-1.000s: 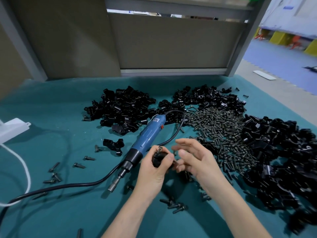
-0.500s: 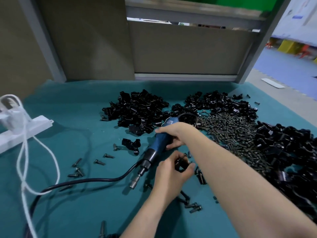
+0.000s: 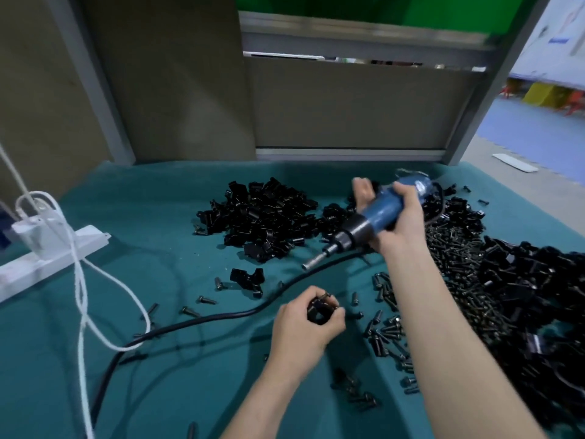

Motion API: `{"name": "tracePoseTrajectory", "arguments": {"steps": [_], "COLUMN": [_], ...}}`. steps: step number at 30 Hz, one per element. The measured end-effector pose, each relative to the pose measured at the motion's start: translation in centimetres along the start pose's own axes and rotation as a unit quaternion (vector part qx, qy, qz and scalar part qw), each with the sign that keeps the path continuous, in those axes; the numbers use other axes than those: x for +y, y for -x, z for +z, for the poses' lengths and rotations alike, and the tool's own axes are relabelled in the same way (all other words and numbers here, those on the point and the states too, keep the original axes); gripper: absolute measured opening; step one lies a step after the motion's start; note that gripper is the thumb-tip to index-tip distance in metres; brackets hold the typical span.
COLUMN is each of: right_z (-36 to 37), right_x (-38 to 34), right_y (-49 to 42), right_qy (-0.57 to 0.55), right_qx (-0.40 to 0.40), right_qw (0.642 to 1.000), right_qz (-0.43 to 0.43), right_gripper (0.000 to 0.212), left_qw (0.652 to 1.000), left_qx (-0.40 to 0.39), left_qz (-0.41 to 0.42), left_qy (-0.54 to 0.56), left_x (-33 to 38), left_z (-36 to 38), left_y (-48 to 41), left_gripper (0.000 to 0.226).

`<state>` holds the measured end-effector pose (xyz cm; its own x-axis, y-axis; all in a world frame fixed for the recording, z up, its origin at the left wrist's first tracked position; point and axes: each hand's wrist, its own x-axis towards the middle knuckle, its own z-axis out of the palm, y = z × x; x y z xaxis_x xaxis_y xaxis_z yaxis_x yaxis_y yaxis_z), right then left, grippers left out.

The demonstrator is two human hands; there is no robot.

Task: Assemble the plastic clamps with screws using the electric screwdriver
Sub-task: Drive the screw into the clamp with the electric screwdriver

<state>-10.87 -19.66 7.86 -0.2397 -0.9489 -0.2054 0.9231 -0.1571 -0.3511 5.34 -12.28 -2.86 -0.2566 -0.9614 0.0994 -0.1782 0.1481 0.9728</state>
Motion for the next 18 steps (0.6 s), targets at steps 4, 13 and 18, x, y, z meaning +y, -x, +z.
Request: {"name": "tracePoseTrajectory", "arguments": {"steps": [4,13,18], "right_z": [-3.0,-7.1,-7.0], "right_x": [-0.4,0.4,0.9], "right_y": [1.0,1.1,1.0], "right_qy": [-0.05,-0.078,-0.08], "right_qx": [-0.038,0.039,0.044], "right_qw": [0.998,0.993,0.993], "right_qz": [-0.009,-0.076,-0.074], "right_gripper": [0.022,0.018,0.015], "left_qw": [1.0,0.988,0.988], "left_qx": [0.014,-0.002,0.001], "left_qz": [-0.023,-0.029,-0.019], "left_qy": [-0.011,-0.152,-0.153], "left_x": [-0.3,-0.7,-0.7], "left_z": [-1.5,-4.0,-4.0], "left_y": [-0.5,-0.2,-0.2], "left_gripper": [0.01,0.015,0.021]}}
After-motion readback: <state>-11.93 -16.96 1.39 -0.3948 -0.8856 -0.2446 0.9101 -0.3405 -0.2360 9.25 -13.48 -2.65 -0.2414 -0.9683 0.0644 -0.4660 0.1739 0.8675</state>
